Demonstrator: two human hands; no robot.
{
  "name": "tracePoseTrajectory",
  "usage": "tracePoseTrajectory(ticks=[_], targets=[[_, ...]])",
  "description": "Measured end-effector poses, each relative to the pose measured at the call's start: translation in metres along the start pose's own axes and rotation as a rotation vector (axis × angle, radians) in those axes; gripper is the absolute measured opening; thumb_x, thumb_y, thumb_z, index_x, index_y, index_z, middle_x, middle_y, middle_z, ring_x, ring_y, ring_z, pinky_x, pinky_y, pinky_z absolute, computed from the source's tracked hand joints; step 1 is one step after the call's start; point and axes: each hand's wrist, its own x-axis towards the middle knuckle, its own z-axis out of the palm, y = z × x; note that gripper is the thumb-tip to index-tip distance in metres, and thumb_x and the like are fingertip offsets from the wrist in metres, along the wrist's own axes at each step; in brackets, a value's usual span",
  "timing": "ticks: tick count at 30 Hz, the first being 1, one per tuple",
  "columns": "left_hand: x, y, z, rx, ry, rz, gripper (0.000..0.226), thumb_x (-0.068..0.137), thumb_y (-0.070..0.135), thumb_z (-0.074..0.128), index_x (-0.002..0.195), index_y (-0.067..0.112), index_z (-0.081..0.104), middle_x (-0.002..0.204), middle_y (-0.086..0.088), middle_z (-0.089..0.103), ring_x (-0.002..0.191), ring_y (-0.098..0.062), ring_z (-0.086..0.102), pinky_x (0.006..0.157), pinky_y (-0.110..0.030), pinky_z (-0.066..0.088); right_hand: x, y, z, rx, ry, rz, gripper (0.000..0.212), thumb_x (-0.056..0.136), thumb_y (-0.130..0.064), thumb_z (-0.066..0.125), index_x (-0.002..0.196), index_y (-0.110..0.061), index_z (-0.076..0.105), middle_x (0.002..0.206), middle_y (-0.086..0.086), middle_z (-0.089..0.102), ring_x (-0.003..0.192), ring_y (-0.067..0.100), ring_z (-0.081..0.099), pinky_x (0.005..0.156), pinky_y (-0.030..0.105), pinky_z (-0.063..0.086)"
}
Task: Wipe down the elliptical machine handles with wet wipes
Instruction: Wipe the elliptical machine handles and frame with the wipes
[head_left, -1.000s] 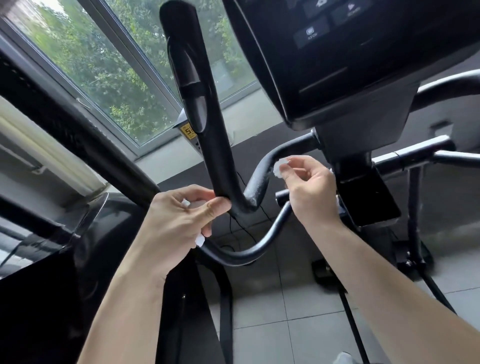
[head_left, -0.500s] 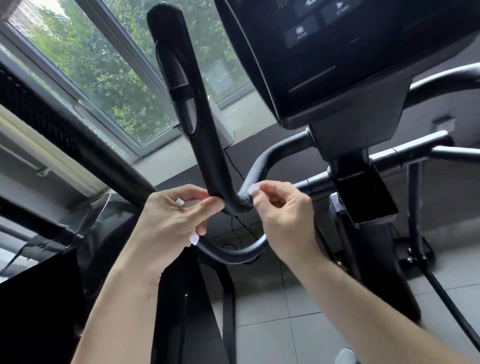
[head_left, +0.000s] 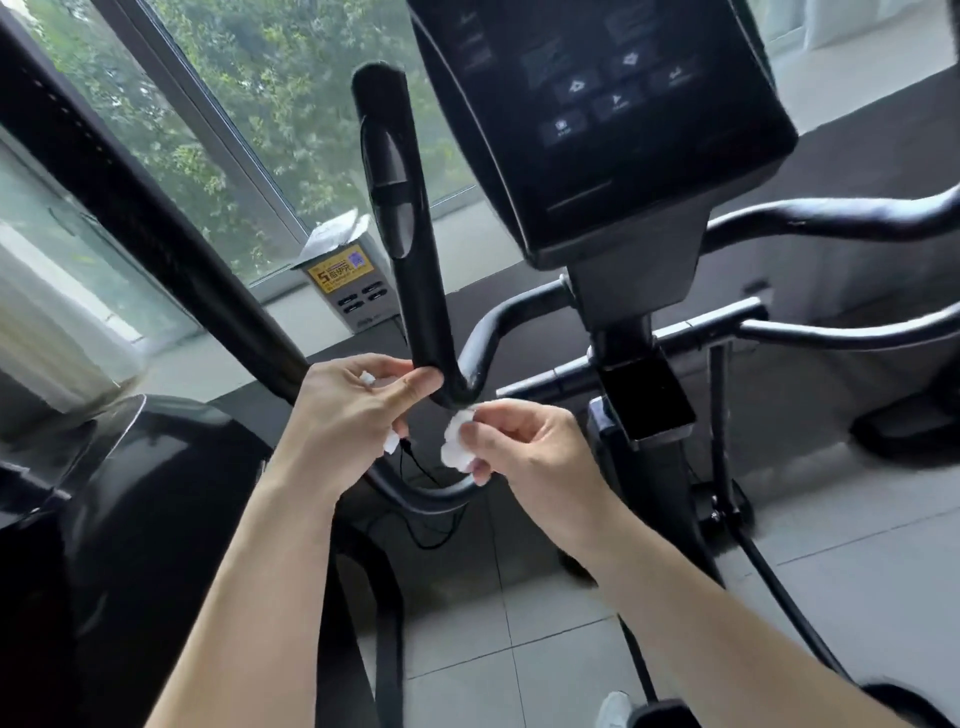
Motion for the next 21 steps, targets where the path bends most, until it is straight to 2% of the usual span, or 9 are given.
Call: tracePoseTrajectory(ticks=[1, 4, 7, 13, 14, 16, 17, 19, 21], targets=[[-0.001, 0.000, 0.000, -0.012, 0.001, 0.013, 0.018, 0.081, 0.044, 0.083, 0.087, 0.027, 0.079, 0.060, -0.009, 0.065, 0.042, -0.008, 0.050, 0.043, -0.015, 0.041, -0.011, -0.002, -0.003, 0.000, -0.012, 0.013, 0.009, 0.096, -0.011, 0.072, 0.091, -0.006, 0.078, 0.077, 0.009, 0.074, 0.068, 0.012, 0.063, 0.064, 0.025, 0.051], [-0.009, -0.006, 0.003, -0.103, 0.010, 0.043, 0.016, 0.083, 0.043, 0.083, 0.087, 0.028, 0.080, 0.061, -0.015, 0.065, 0.045, -0.008, 0.052, 0.051, -0.020, 0.046, -0.037, -0.002, -0.014, -0.029, 0.131, 0.069, 0.011, 0.097, -0.009, 0.069, 0.091, -0.007, 0.078, 0.077, 0.006, 0.075, 0.068, 0.009, 0.064, 0.065, 0.025, 0.050], [-0.014, -0.019, 0.005, -0.201, 0.040, 0.057, 0.016, 0.083, 0.044, 0.083, 0.091, 0.030, 0.081, 0.053, -0.004, 0.061, 0.052, -0.013, 0.055, 0.059, -0.027, 0.047, -0.061, -0.006, -0.022, -0.104, 0.240, 0.125, 0.013, 0.100, -0.012, 0.065, 0.097, -0.005, 0.076, 0.086, 0.014, 0.077, 0.074, 0.016, 0.069, 0.066, 0.028, 0.050], [-0.009, -0.034, 0.008, -0.338, 0.002, 0.120, 0.020, 0.087, 0.036, 0.082, 0.101, 0.023, 0.078, 0.057, 0.001, 0.062, 0.048, -0.009, 0.059, 0.049, -0.018, 0.047, -0.075, -0.017, -0.018, -0.180, 0.442, 0.117, 0.009, 0.102, -0.012, 0.061, 0.100, -0.008, 0.069, 0.078, 0.004, 0.076, 0.061, 0.018, 0.068, 0.056, 0.027, 0.052], [-0.010, -0.038, 0.010, -0.370, 0.010, 0.130, 0.018, 0.088, 0.034, 0.081, 0.102, 0.024, 0.077, 0.061, 0.002, 0.066, 0.051, -0.009, 0.061, 0.053, -0.019, 0.050, -0.073, -0.016, -0.013, -0.196, 0.460, 0.109, 0.008, 0.102, -0.011, 0.062, 0.099, -0.009, 0.069, 0.076, 0.005, 0.074, 0.058, 0.017, 0.066, 0.055, 0.028, 0.050], [-0.018, -0.051, 0.017, -0.415, 0.054, 0.152, 0.014, 0.090, 0.034, 0.078, 0.103, 0.033, 0.074, 0.085, -0.001, 0.073, 0.067, -0.014, 0.068, 0.070, -0.027, 0.057, -0.069, -0.014, -0.001, -0.199, 0.489, 0.103, 0.008, 0.102, -0.010, 0.061, 0.098, -0.010, 0.069, 0.077, 0.010, 0.072, 0.058, 0.018, 0.065, 0.055, 0.029, 0.048], [-0.026, -0.059, 0.022, -0.442, 0.058, 0.158, 0.012, 0.092, 0.033, 0.077, 0.104, 0.034, 0.073, 0.095, -0.003, 0.073, 0.070, -0.016, 0.068, 0.073, -0.029, 0.057, -0.069, -0.012, 0.004, -0.179, 0.500, 0.105, 0.009, 0.102, -0.008, 0.060, 0.098, -0.010, 0.069, 0.081, 0.012, 0.074, 0.061, 0.019, 0.067, 0.057, 0.029, 0.050], [-0.045, -0.076, 0.033, -0.479, -0.041, 0.126, 0.009, 0.095, 0.032, 0.072, 0.104, 0.033, 0.073, 0.097, -0.005, 0.071, 0.061, -0.011, 0.063, 0.061, -0.021, 0.052, -0.074, -0.006, 0.012, -0.158, 0.533, 0.111, 0.011, 0.101, -0.007, 0.059, 0.100, -0.009, 0.070, 0.090, 0.016, 0.077, 0.072, 0.023, 0.072, 0.062, 0.029, 0.055], [-0.062, -0.095, 0.051, -0.451, -0.254, 0.024, 0.009, 0.097, 0.037, 0.068, 0.100, 0.031, 0.074, 0.083, -0.006, 0.069, 0.052, -0.008, 0.058, 0.051, -0.020, 0.047, -0.089, 0.010, 0.012, -0.208, 0.617, 0.147, 0.010, 0.100, -0.007, 0.061, 0.100, -0.008, 0.071, 0.092, 0.016, 0.078, 0.077, 0.022, 0.074, 0.067, 0.027, 0.058]])
